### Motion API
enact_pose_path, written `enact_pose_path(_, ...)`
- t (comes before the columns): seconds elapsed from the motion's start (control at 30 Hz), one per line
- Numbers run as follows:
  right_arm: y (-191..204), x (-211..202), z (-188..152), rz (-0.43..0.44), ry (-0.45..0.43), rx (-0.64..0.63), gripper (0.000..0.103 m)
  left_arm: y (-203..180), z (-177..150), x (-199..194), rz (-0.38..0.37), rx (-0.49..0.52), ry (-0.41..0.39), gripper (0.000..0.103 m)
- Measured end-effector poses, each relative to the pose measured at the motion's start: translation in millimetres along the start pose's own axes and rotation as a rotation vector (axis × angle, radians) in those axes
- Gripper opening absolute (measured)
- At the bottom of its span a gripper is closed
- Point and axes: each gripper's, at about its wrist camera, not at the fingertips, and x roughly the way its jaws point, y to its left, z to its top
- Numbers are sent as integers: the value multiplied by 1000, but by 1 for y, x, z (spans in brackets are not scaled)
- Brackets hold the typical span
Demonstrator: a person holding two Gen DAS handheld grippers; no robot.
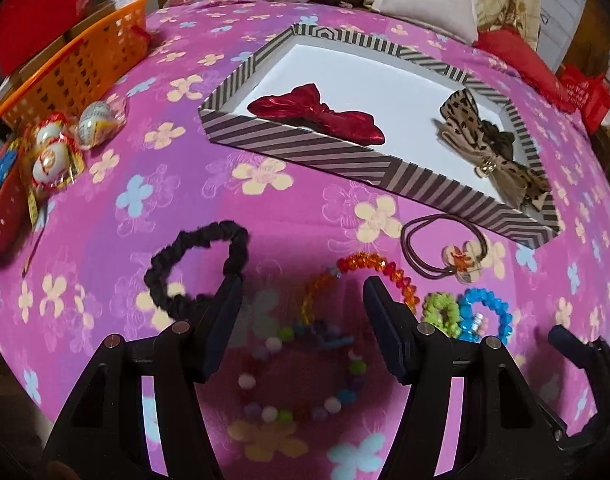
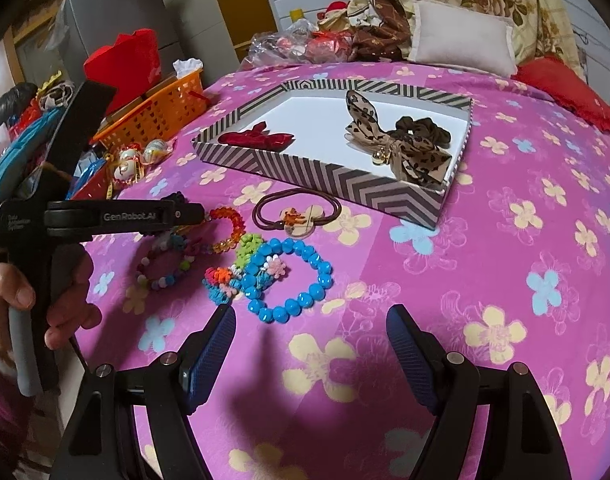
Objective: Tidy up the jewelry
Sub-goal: 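Move both tools toward the orange and blue beaded bracelets, then grasp orange bead bracelet with left tool while right tool grasps blue bracelet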
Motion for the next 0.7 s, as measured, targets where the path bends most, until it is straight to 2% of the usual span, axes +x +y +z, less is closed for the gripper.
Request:
enact_pose_path(0.07,1,4,4,-27,-1,-16,76,-2,1,2,9,23,5,63)
enact_pose_path(0.2,-6,15,14,-59,25,-21,54,-2,1,6,33,56,10,63)
enact_pose_path(0.37,-3,29,19,-77,55,-83,50,-3,-1,17,64,93,28,63)
enact_pose_path(0.57,2,39,21,-130,52,-157,21,-5,3,21,51,97,24,62)
enact_pose_path(0.6,3,39,20,-122,47,-165,13,-5,3,21,45,101,20,60)
enact_pose_path(0.63,4,39,20,-121,42,-167,9,-6,3,20,29,103,17,50)
enact_pose_path(0.67,5,38,18,-129,33,-175,8,-7,3,20,2,102,18,38)
enact_pose_path(0.7,6,37,17,-134,27,-178,8,-8,4,19,-24,99,23,33)
